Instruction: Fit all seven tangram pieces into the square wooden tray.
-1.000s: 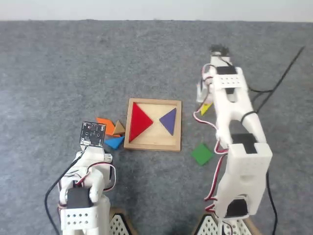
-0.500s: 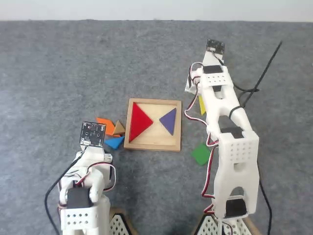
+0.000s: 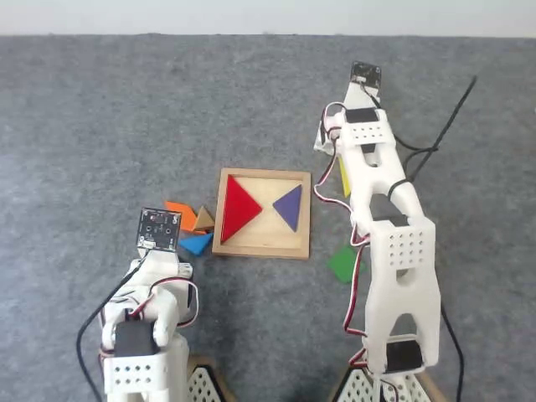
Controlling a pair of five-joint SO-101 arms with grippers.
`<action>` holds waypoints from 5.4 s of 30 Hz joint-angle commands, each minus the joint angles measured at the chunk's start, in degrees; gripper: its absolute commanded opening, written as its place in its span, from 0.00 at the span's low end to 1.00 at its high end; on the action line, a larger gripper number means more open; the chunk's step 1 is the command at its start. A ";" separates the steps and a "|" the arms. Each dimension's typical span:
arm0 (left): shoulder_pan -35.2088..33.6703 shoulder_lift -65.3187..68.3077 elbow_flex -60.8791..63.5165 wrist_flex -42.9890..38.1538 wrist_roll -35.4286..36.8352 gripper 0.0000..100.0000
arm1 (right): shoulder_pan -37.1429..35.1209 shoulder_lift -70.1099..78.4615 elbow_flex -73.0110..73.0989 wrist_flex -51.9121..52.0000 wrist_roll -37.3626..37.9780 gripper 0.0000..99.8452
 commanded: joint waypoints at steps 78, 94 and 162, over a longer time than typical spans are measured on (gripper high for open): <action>-0.09 -1.05 -0.48 0.26 0.44 0.01 | 4.26 -8.13 -15.38 40.57 22.15 0.34; -0.09 -1.05 -0.48 0.26 0.44 0.01 | 1.36 0.66 -15.38 37.32 22.59 0.54; -0.09 -1.05 -0.48 0.26 0.44 0.01 | 2.95 5.76 -33.14 33.45 4.57 0.20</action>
